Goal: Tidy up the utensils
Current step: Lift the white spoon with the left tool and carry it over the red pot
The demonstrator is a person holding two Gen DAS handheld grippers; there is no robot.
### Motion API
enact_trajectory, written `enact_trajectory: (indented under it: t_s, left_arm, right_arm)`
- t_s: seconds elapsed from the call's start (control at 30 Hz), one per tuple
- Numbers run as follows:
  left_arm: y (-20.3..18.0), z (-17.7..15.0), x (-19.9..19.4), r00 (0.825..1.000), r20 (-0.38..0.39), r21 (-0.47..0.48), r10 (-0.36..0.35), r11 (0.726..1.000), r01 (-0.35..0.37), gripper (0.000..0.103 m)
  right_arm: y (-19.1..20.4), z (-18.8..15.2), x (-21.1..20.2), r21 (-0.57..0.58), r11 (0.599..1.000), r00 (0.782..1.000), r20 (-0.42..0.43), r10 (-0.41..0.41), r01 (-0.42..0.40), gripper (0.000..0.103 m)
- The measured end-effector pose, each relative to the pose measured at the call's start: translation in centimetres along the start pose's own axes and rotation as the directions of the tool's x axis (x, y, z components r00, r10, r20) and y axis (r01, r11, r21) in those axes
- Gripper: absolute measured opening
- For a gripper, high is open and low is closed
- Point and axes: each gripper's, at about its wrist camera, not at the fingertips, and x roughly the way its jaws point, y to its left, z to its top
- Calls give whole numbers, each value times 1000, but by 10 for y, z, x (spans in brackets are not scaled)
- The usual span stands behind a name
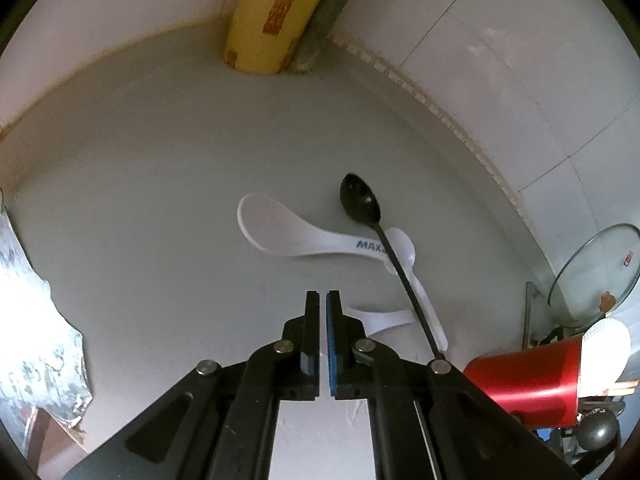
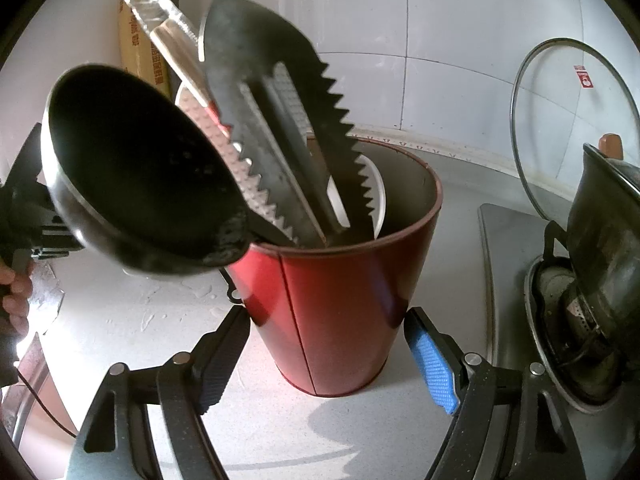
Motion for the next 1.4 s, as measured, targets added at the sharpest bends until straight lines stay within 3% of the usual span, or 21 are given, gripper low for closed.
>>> enact_trajectory:
  t_s: [0.2,0.57,0.7,0.9,1.03,1.4]
  left_arm:
    - [3,-3,5,1000,-10,-13,4,1000,-5,14]
    - [-8,-13,35,996,-78,13,45,999,-44,14]
    - [-7,-13,37,997,-62,4,41,999,-41,11]
    - [-4,-16,28,999,-13,-5,46,999,-46,7]
    - [-7,-12,7,997,60,18,58,998,-60,6]
    - [-39,-7,-57,960,265,150,90,980,-133,6]
  right_arm:
    - [0,0,0,-1,1000,1000,0,-1,1,81]
    - [2,-3,-2,-3,1000,1000,0,-1,1,81]
    - [3,-3,-2,-1,1000,1000,1,0,0,81]
    - [3,-3,-2,0,1000,1000,0,-3,3,81]
    - [3,-3,-2,1,1000,1000,0,-3,3,81]
    - [1,-4,0,-1,1000,1000,-1,-2,2,81]
